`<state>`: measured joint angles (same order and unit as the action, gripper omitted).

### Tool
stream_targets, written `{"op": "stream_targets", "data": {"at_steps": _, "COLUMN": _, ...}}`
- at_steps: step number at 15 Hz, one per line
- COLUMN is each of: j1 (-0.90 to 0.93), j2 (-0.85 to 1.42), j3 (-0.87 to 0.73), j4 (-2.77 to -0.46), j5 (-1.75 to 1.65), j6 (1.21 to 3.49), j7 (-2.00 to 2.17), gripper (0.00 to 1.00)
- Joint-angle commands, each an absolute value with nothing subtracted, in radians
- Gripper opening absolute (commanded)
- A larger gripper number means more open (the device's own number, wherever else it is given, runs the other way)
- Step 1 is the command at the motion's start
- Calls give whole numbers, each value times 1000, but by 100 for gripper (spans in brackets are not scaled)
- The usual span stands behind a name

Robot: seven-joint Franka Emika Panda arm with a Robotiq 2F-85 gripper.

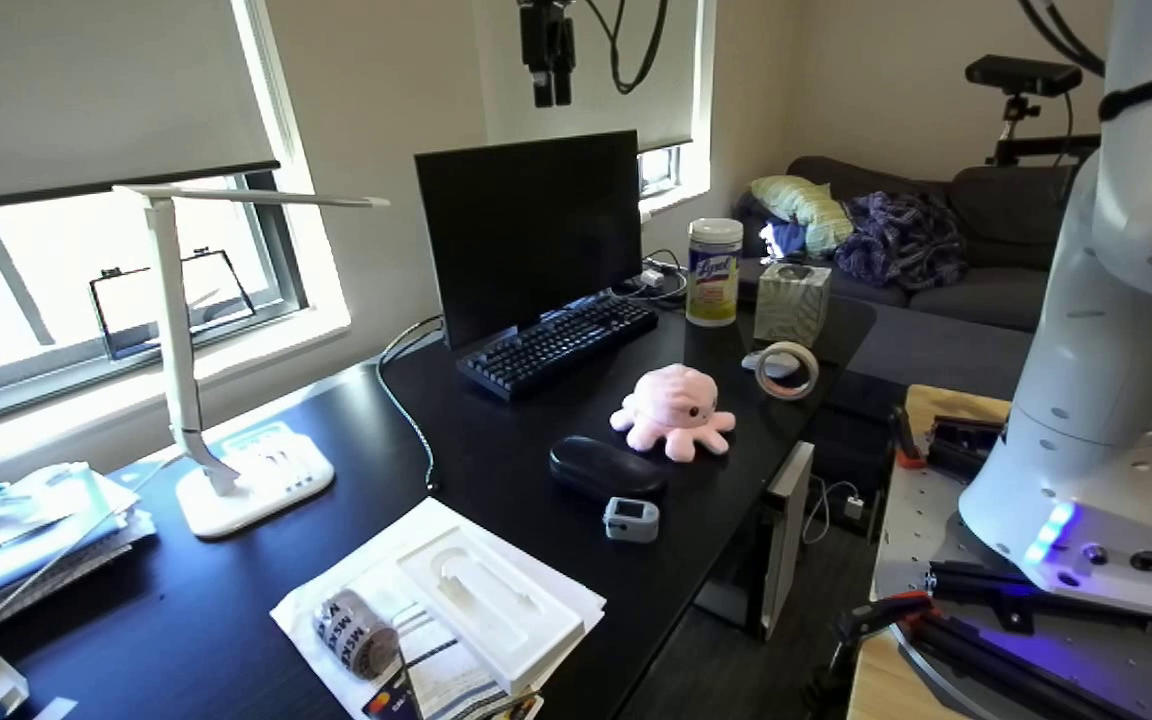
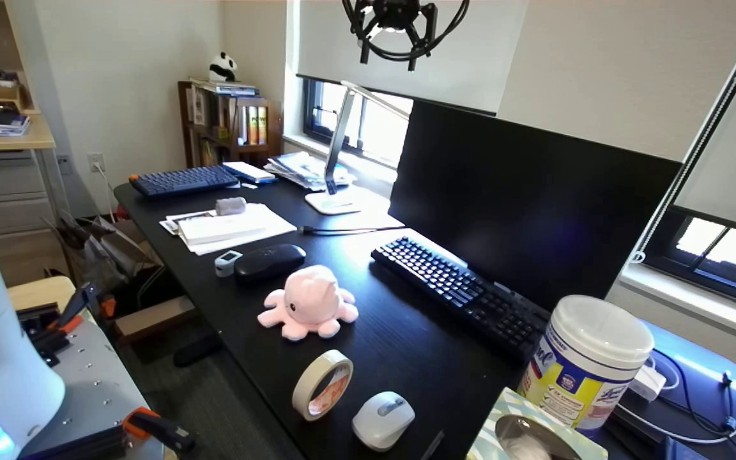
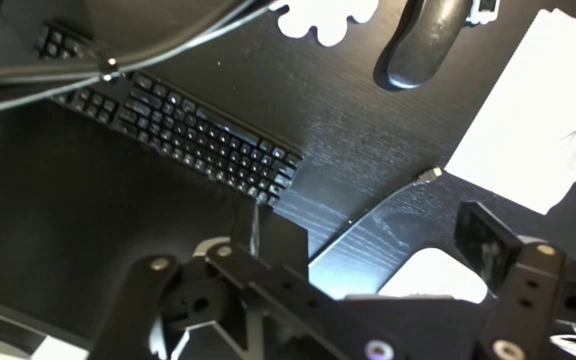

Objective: Push the desk lamp downwards

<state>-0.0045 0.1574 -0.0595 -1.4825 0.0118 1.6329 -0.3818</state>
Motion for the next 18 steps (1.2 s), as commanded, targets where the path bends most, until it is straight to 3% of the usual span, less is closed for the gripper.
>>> {"op": "stream_targets", "data": {"at_steps": 1, "j1": 9, "j2": 346, "j3": 13, "j4": -1229, "j5": 3, "j6": 1600, "j7": -491, "gripper": 100}}
{"op": "stream_targets", "data": {"at_steps": 6, "j1": 73, "j2": 536, "j3": 101, "j4": -966, "j5": -64, "j6": 1570, "j7": -606, "gripper": 100}}
{"op": "stream_targets", "data": {"at_steps": 7, "j1": 69, "j2": 445, "j3": 78, "j4": -1115, "j5": -36, "j6": 1625, "j7": -533, "gripper": 100}}
{"op": "stream_targets", "data": {"at_steps": 18, "j1": 122, "j2": 707, "j3": 117, "j4": -848, "j5": -71, "j6": 1768, "j7": -787, "gripper": 100}}
